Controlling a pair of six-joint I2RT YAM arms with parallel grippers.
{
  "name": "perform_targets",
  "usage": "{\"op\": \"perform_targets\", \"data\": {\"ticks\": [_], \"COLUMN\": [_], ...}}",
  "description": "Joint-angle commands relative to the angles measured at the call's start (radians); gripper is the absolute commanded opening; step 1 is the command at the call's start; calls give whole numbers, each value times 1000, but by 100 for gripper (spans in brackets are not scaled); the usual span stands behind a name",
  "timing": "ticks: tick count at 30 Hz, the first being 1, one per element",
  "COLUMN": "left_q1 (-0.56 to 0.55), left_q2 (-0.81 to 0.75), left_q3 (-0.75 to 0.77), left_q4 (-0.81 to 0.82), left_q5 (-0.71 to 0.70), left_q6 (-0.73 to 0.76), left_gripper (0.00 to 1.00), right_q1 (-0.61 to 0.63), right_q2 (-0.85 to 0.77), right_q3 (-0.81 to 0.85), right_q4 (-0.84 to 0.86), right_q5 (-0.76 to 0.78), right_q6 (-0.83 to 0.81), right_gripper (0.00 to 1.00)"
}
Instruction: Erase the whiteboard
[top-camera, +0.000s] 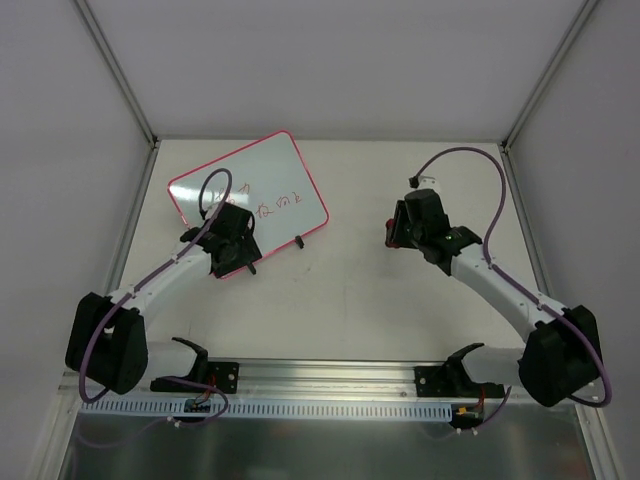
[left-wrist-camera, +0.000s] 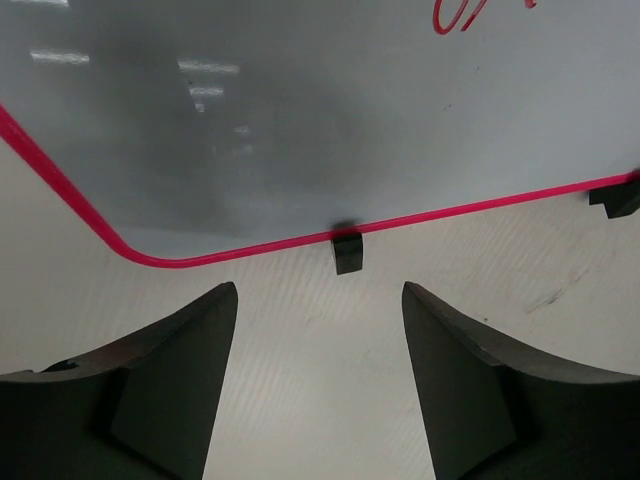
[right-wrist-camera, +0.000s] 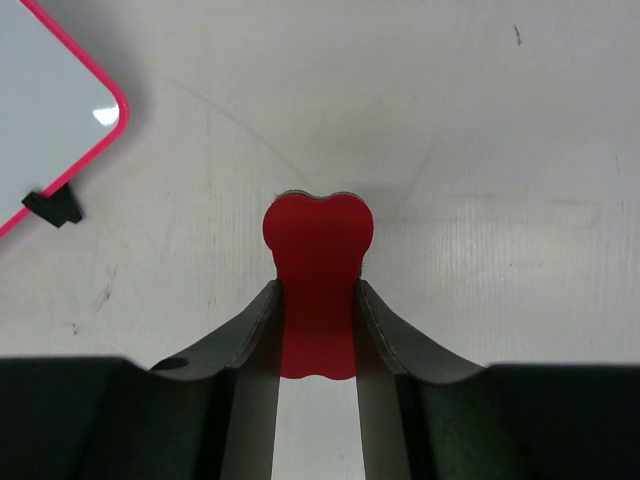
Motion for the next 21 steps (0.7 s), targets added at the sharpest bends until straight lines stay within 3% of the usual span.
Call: {"op": "perform_targets", "data": {"ticks": [1, 11, 21], "left_q1": [-24, -39, -113], "left_q2": [75, 208, 278], "left_q3": [-9, -20, -30], "left_q4": [55, 118, 138], "left_q5": [-53, -54, -53], "left_q6": [-102, -162, -188], "left_gripper": [67, 47, 7], "right_q1": [1, 0, -1], "right_q2": [-119, -320, -404], "right_q3": [-77, -212, -258], "right_q4": [29, 20, -2], "right_q5": [-49, -52, -55], "right_q6": [1, -17, -14], "right_gripper": [1, 1, 3]}}
